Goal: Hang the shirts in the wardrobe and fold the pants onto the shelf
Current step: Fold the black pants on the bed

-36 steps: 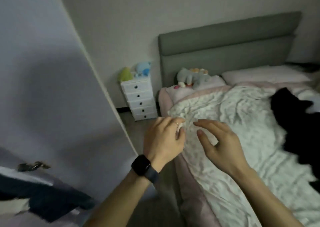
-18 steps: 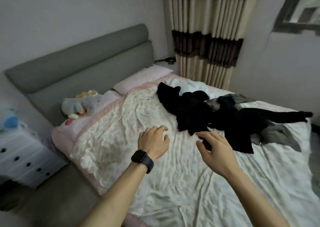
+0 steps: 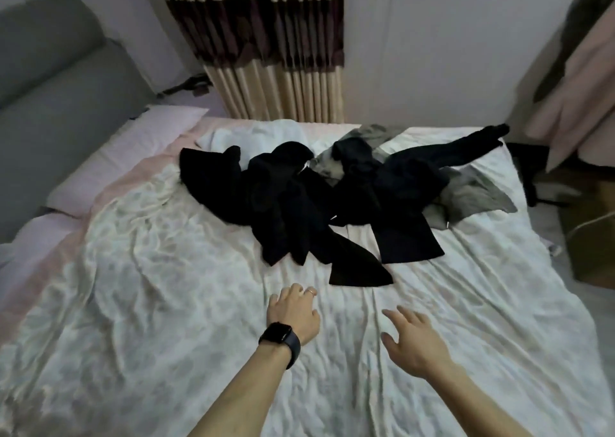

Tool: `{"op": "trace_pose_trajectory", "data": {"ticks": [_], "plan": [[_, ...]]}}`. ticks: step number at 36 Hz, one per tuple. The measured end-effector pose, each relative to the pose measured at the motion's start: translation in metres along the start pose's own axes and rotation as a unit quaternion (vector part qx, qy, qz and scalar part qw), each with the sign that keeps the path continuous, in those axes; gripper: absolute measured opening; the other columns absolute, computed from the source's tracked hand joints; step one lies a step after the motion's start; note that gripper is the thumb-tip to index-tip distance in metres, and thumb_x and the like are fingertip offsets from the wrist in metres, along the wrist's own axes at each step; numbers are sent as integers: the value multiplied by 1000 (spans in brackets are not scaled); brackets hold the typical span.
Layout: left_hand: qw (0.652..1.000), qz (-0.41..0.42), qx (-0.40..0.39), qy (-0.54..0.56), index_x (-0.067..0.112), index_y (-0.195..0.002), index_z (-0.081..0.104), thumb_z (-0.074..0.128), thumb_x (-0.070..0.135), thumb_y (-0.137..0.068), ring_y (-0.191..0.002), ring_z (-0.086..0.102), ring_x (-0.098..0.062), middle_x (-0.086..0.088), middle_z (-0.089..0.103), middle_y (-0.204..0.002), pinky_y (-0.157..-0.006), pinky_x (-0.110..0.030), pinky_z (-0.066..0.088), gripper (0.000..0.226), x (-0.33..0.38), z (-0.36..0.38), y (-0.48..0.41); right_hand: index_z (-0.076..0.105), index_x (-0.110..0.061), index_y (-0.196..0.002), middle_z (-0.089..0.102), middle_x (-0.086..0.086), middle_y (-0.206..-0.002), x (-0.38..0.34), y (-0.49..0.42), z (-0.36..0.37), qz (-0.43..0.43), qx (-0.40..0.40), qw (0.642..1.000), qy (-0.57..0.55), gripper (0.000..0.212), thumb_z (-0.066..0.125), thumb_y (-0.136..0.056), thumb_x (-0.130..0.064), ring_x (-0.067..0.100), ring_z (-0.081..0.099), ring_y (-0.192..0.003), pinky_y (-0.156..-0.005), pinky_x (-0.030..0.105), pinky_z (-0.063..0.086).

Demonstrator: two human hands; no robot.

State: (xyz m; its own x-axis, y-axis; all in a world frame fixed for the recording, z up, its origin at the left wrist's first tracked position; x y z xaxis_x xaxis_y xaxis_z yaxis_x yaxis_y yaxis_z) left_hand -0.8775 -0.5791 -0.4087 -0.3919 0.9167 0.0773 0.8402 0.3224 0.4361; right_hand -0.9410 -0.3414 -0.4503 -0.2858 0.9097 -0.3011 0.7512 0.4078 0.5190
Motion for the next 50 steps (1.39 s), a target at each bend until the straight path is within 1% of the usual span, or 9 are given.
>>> {"op": "trace_pose_trajectory", "data": {"ticks": [11, 17, 23, 29, 36, 40, 43, 47, 50], "plan": [[983, 142, 49, -106, 40, -158, 0, 51, 38, -99, -151, 13, -32, -10, 0, -167, -118, -49, 22, 79, 45, 127, -198, -39, -56, -140, -52, -15, -149, 91, -92, 201, 119, -29, 992, 30, 69, -11, -82, -81, 22, -48, -139, -106, 73, -22], [988, 142, 23, -60, 29, -144, 46, 40, 14, -103, -115, 56, -31, -7, 60, -126, -87, -43, 51, 44, 63, 150, -253, -42, -58, -135, -53, -17, -148, 109, -114, 225, 124, -45, 991, 34, 70, -8, -80, -85, 20, -51, -135, -98, 69, -29], [962, 83, 25, 260, 29, -115, 66, 52, 34, -101, -86, 66, -27, 0, 69, -87, -70, -34, 52, 21, 55, 110, -188, -9, -51, -155, -31, -7, -163, 101, -120, 176, 152, -225, 962, -5, 91, 27, -81, -88, 32, -25, -151, -111, 76, -5], [942, 48, 77, 324, 24, -96, 71, 60, 36, -98, -70, 59, -19, 9, 57, -60, -57, -26, 36, 16, -1, -10, -92, 25, -24, -158, 54, 2, -147, 44, -69, 83, 124, -12, 974, -191, 100, 42, -82, -87, 23, 57, -128, -100, 37, 47], [888, 45, 239, 390, 25, -67, 53, 65, 30, -97, -70, 55, -16, 3, 57, -70, -71, -34, 45, 32, -41, -221, 19, 12, -36, -159, 59, -8, -132, -86, -11, -45, -36, 79, 942, -325, 117, 64, -67, -85, 8, 65, -104, -92, 32, 52], [801, 104, 325, 491, 6, -109, 69, 62, 24, -99, -100, 67, -14, 2, 73, -102, -87, -25, 52, 21, -34, -343, 83, -2, -32, -161, 48, 1, -149, -157, 12, -118, -119, 127, 925, -338, 134, 73, -61, -81, 18, 52, -132, -104, 35, 47], [824, 145, 331, 436, 3, -136, 57, 65, 29, -98, -117, 59, -12, -1, 63, -131, -99, -21, 45, 47, -23, -395, 124, -10, -39, -159, 25, 0, -158, -196, 23, -155, -150, 151, 918, -334, 134, 78, -63, -74, 24, 49, -136, -101, 38, 47], [818, 154, 354, 426, 3, -132, 59, 61, 28, -100, -116, 63, -20, -9, 68, -125, -106, -36, 48, 40, -38, -434, 180, 55, -22, -138, 64, 1, -126, -233, 45, -192, -202, 115, 939, -252, 77, 78, -76, -62, 17, 68, -104, -85, 29, 54], [753, 154, 381, 514, 13, -105, 67, 60, 17, -101, -94, 67, -14, 4, 71, -94, -95, -37, 53, 9, -64, -454, 214, 53, -22, -138, 61, 1, -121, -247, 63, -204, -235, 114, 942, -213, 80, 81, -73, -61, 15, 62, -109, -91, 27, 50]]}}
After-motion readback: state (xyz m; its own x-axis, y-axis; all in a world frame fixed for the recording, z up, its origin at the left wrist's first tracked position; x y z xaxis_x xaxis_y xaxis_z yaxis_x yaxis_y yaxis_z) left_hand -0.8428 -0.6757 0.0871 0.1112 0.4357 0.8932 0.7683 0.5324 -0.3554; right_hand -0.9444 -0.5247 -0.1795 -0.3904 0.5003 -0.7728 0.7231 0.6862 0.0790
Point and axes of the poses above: each hand's wrist, its own y-axis away from the middle knuckle, its own z-axis out of the palm, x = y × z, the point moved 1 cm from there along -y, towards the middle knuckle
